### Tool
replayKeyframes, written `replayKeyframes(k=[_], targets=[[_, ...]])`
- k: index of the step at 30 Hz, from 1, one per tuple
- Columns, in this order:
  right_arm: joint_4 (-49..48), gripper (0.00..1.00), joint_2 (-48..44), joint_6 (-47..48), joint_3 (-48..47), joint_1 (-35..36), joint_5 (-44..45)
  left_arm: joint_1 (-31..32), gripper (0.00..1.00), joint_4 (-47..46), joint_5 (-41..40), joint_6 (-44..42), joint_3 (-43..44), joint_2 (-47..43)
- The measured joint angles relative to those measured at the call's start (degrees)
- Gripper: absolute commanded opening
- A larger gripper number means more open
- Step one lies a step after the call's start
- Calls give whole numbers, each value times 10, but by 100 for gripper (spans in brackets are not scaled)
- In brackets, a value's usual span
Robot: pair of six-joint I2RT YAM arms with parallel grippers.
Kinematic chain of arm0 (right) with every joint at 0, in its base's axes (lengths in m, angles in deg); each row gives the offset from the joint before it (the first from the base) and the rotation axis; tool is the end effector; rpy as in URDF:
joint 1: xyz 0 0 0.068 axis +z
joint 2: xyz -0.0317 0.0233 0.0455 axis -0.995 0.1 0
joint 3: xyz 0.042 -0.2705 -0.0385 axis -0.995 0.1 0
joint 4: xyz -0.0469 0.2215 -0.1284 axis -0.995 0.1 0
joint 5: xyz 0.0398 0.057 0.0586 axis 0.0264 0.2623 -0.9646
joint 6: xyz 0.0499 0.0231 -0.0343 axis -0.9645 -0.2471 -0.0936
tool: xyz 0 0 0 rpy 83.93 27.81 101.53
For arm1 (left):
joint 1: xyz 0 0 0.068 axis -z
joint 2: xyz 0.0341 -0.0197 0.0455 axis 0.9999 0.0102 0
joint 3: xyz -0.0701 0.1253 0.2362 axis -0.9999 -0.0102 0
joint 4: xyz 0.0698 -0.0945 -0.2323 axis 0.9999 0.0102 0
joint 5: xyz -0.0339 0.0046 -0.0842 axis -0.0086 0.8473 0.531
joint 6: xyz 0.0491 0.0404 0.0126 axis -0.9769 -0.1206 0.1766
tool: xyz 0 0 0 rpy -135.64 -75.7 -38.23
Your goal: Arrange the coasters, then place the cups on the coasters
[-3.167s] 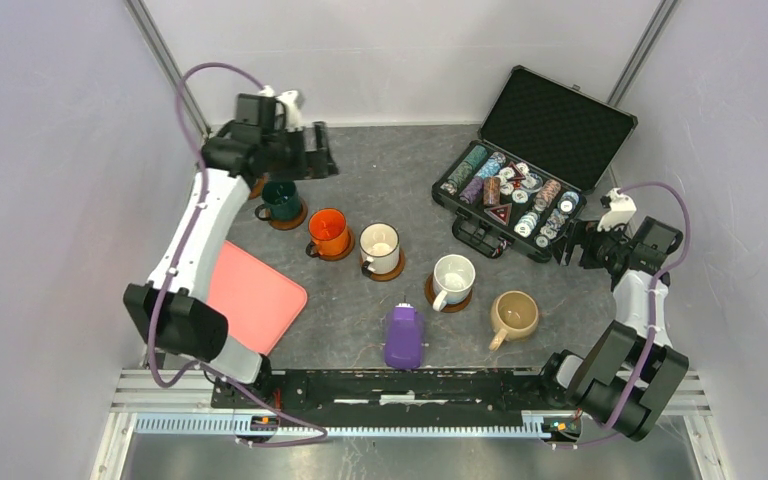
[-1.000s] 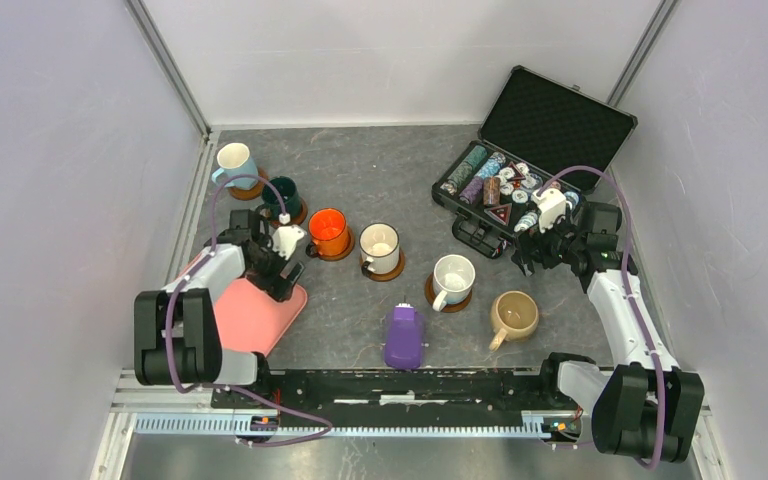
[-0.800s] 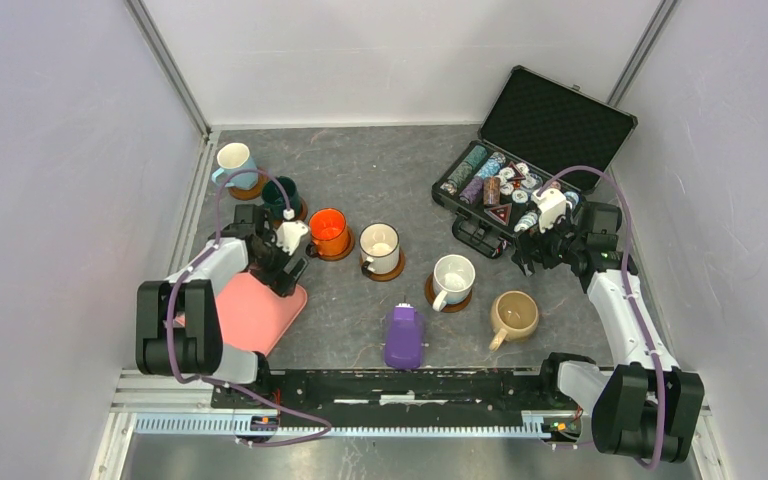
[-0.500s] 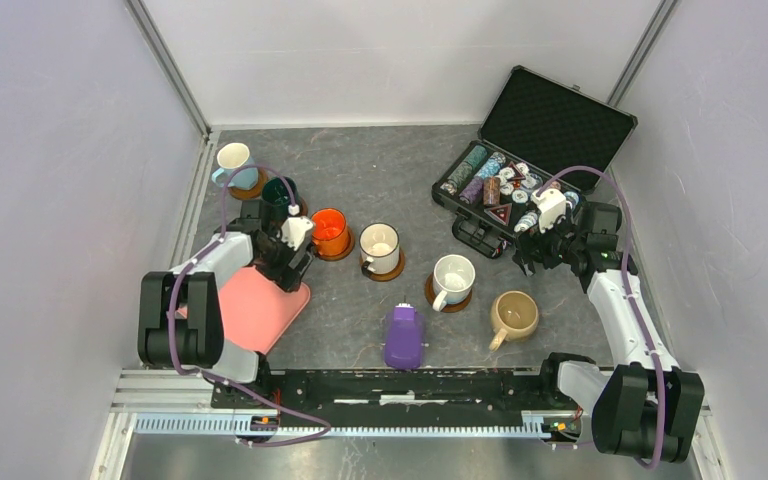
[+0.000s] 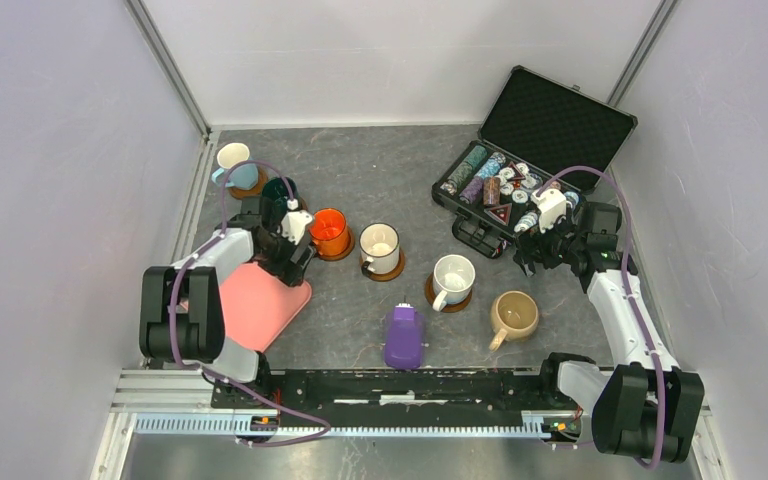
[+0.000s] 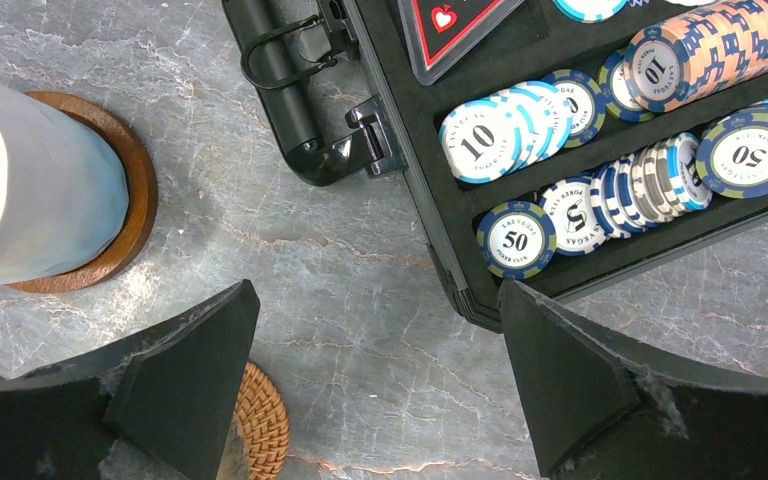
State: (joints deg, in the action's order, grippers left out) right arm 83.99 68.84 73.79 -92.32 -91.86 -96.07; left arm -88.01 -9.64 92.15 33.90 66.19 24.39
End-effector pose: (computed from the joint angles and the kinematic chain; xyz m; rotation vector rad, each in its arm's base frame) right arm 0.2225 -0.0067 0.2303 -0.5814 2.1927 0.2465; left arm 0.2691 -0.0189 0.1549 0.8796 2.5990 -0.1980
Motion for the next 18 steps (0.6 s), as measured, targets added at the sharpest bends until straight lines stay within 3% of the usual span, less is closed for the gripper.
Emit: replayKeyframes(k=[10, 18], targets=[[2, 98, 0, 0, 0, 0, 0, 3, 100, 54, 20, 23, 39, -41], [10, 98, 27, 2, -46, 0, 0, 3, 100, 146, -3, 93, 245, -117]])
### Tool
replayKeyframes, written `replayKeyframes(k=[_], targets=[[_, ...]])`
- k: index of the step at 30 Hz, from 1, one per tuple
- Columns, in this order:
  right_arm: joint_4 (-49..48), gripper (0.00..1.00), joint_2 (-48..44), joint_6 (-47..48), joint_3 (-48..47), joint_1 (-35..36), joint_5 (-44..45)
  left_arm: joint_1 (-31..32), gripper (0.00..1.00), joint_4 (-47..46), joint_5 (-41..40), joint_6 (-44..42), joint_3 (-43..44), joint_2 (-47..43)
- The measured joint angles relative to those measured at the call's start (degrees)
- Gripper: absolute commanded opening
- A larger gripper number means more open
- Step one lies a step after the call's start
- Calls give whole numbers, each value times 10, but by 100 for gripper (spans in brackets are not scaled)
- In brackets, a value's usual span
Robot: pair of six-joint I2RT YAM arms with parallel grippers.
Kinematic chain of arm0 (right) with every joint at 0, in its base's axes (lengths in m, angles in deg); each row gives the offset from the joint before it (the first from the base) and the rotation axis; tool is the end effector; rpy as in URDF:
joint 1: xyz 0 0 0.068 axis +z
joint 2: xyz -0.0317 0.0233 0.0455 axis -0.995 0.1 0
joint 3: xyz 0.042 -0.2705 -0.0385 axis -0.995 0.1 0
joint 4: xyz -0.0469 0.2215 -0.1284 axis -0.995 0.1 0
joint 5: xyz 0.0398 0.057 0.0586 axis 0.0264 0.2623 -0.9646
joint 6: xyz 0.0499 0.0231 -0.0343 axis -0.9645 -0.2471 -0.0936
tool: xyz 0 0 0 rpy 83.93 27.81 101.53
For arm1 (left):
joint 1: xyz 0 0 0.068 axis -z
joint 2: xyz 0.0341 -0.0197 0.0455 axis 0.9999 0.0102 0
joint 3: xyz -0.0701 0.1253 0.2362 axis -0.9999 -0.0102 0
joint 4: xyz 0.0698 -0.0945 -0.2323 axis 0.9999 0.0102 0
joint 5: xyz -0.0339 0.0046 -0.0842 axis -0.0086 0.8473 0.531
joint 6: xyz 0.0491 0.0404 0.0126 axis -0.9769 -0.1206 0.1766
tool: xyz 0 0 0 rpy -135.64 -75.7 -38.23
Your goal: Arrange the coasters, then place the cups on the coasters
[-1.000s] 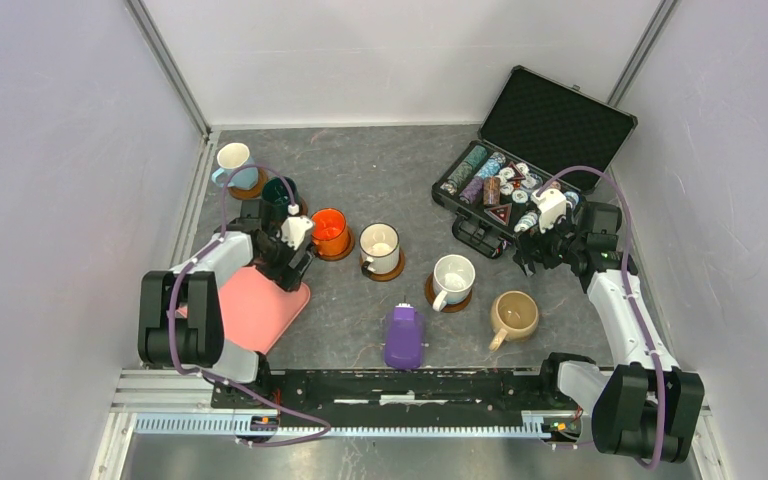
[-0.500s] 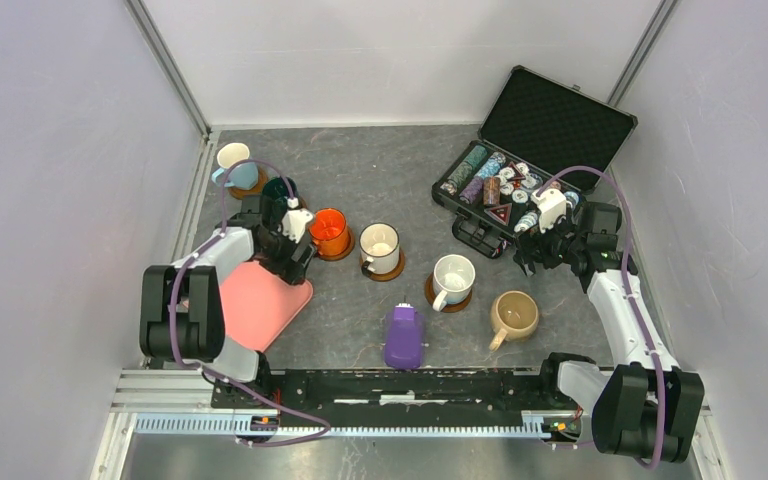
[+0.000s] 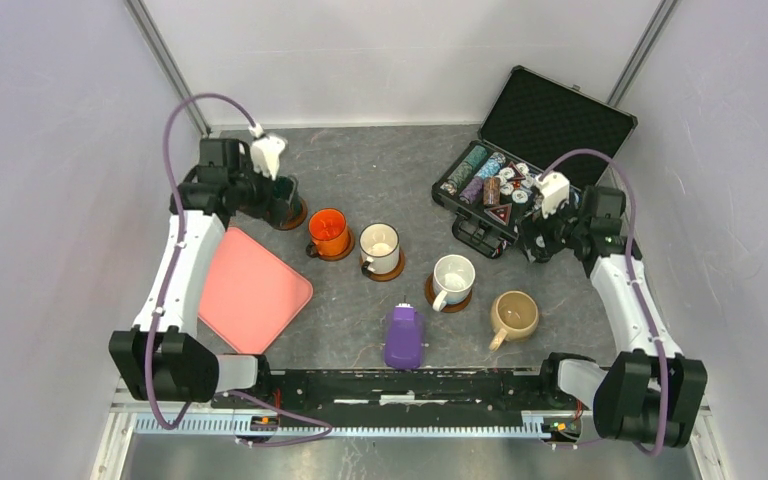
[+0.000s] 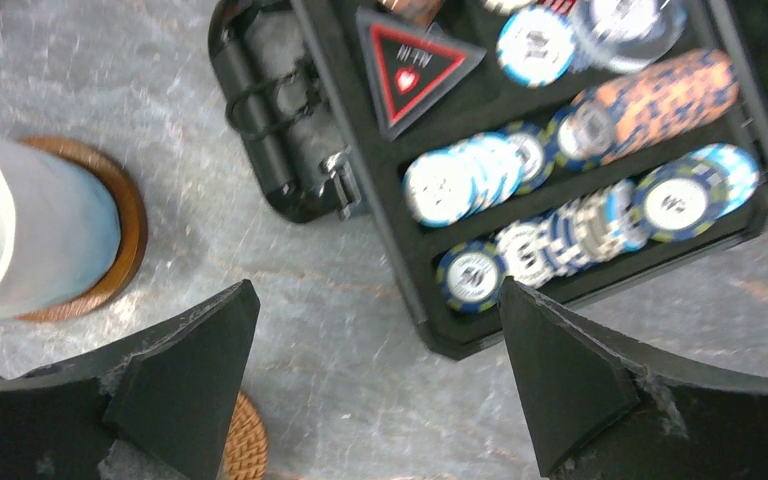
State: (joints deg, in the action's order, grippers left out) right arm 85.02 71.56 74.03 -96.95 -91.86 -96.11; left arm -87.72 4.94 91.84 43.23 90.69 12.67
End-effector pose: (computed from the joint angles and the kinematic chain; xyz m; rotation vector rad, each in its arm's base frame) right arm 0.2358 -0.0084 0.2459 -0.5874 2.1768 0.2377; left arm 0.2762 -0.0202 0.3236 0.6429 2.3080 -0.1105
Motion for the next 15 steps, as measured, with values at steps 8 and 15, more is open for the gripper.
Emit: replayKeyframes(k=[8, 15], targets=[[-16, 98, 39, 0, -73, 36, 5, -1, 100, 12, -22, 115, 95, 1], [-29, 98, 39, -2, -40, 102, 22, -1, 100, 12, -24, 176, 56, 12]])
